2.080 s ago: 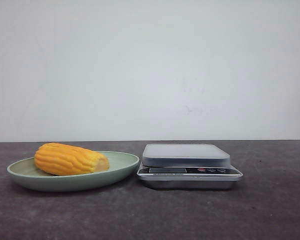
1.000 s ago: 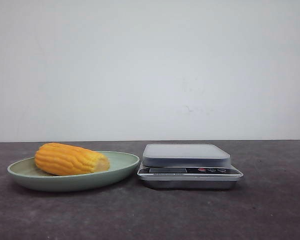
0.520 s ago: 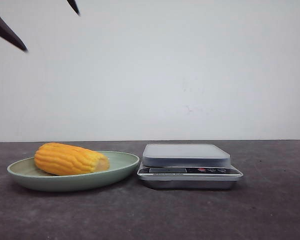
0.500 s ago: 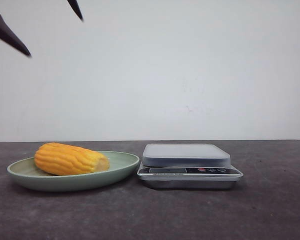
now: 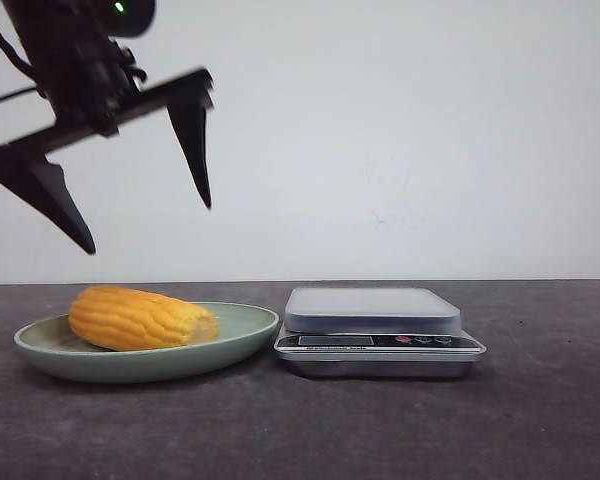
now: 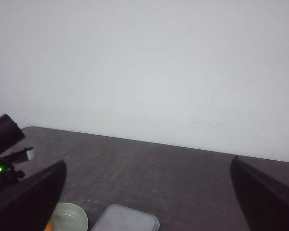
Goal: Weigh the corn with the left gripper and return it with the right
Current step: 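Lower the open left gripper over the yellow corn cob on the plate, then close the left gripper on the corn cob and lift it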
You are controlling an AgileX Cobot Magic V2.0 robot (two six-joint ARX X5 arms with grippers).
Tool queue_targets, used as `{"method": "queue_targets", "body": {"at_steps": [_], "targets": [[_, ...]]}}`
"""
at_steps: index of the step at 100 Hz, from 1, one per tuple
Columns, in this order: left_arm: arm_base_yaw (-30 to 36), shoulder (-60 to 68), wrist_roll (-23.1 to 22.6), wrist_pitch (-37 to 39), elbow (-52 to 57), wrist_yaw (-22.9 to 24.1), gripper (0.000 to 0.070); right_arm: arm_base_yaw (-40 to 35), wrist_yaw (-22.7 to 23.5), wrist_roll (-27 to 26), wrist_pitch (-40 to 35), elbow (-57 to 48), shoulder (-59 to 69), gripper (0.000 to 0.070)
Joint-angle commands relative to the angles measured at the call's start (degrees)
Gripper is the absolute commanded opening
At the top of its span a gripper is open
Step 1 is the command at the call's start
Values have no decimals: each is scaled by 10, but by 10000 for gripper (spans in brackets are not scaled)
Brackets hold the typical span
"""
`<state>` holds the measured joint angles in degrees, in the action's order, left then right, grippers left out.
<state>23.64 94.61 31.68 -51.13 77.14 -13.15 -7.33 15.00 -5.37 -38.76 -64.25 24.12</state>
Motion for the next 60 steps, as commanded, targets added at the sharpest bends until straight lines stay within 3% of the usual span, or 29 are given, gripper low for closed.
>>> {"method": "queue_targets", "body": {"at_steps": [1, 6, 10, 38, 45, 54, 60], "targets": [[5, 26, 5, 5, 12, 8, 656, 0, 0, -5, 2, -10, 1, 700], [6, 44, 5, 5, 12, 7, 585, 0, 0, -4, 0, -10, 1, 700], [7, 56, 5, 2, 12, 7, 566, 0, -1, -3, -1, -10, 1, 700], [9, 115, 5, 14, 12, 6, 528, 0, -5, 2, -3, -10, 1, 700], [9, 123, -8, 17, 12, 6, 355, 0, -5, 3, -3, -10, 1, 700], [9, 130, -42, 19, 12, -2, 16, 0, -13, 9, -3, -10, 1, 700], [9, 131, -61, 21, 12, -3, 8, 0, -20, 15, -3, -10, 1, 700]]}}
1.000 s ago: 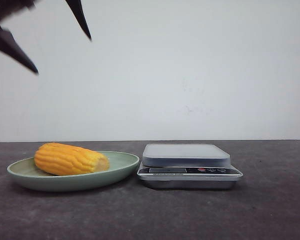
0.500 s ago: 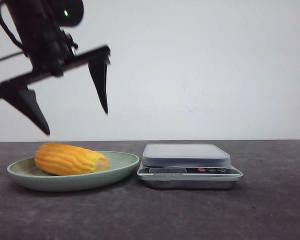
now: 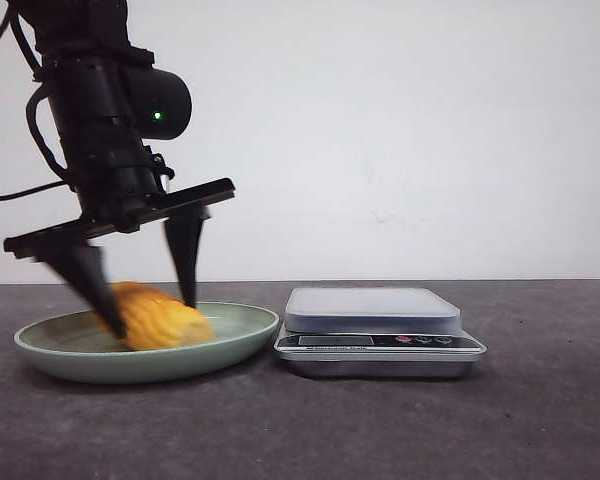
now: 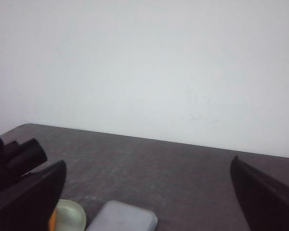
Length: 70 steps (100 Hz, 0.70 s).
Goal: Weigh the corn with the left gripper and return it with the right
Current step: 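Close the left gripper on the corn cob and lift it, then carry the corn cob over the scale and release it onto the platform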
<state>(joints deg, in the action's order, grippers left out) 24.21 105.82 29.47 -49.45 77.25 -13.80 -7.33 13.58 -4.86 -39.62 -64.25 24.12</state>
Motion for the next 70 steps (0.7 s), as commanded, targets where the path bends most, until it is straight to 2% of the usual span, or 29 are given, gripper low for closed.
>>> {"method": "queue_targets", "body": {"at_steps": [1, 16, 31, 70], "targets": [[3, 19, -45, 6, 10, 3, 7, 0, -6, 11, 5, -10, 1, 700], [3, 18, -77, 15, 11, -5, 7, 0, -20, 13, 5, -10, 1, 700], [1, 11, -105, 13, 32, -78, 7, 0, -20, 14, 4, -10, 1, 700], [9, -73, -115, 13, 200, -124, 7, 0, -20, 14, 7, -10, 1, 700]]}}
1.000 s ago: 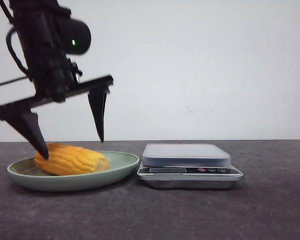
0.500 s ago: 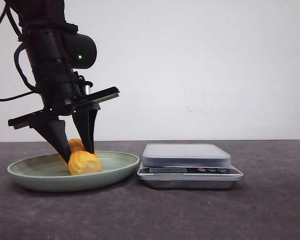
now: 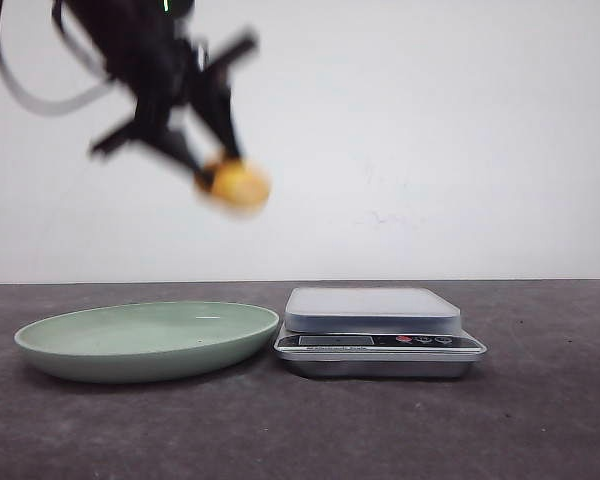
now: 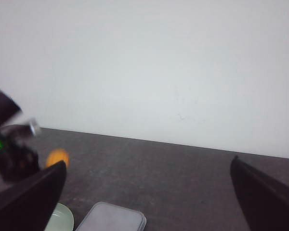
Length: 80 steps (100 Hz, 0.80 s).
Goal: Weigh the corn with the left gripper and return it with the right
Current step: 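Carry the corn cob over the scale and release it onto the platform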
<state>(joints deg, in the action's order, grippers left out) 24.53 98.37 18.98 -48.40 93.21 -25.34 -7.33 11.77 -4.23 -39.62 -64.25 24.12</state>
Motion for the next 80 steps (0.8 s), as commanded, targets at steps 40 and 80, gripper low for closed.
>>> {"method": "queue_targets", "body": {"at_steps": [40, 80], "targets": [[61, 10, -7, 47, 164, 16, 7, 0, -2, 1, 9, -10, 1, 700], [131, 155, -4, 29, 164, 28, 7, 0, 2, -18, 10, -10, 1, 700]]}}
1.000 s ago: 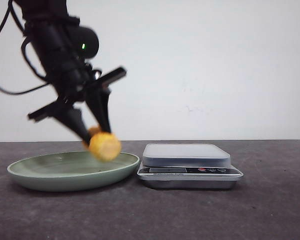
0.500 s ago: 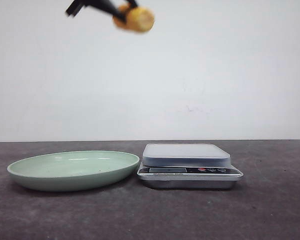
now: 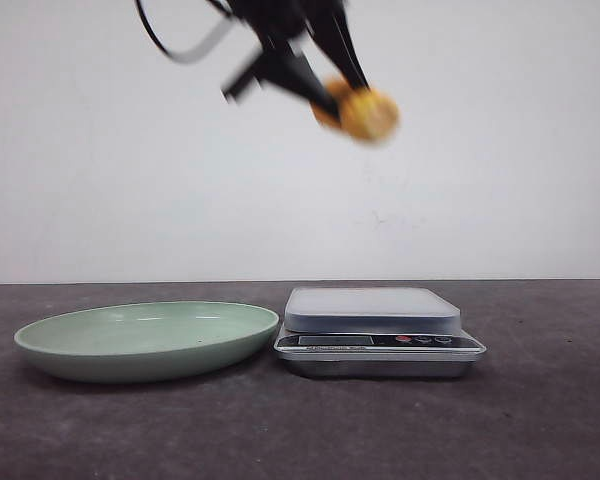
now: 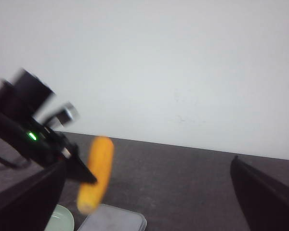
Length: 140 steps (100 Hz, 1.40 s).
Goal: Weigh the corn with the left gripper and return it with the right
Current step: 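Carry the corn cob over the scale and release it onto the platform, then raise the open left gripper away from the scale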
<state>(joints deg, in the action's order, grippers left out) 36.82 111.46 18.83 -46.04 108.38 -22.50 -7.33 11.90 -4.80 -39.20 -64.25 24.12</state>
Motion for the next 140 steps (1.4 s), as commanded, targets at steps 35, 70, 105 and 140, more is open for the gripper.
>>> {"method": "queue_targets", "body": {"at_steps": [35, 70, 105, 140], "targets": [[15, 137, 5, -72, 12, 0, 19, 0, 1, -13, 6, -10, 1, 700], [14, 146, 3, -87, 12, 33, 178, 0, 1, -12, 6, -10, 1, 700], [14, 145, 3, -116, 56, 59, 451, 0, 1, -12, 6, -10, 1, 700], [14, 144, -17, -212, 264, 137, 597, 0, 0, -11, 6, -10, 1, 700]]}}
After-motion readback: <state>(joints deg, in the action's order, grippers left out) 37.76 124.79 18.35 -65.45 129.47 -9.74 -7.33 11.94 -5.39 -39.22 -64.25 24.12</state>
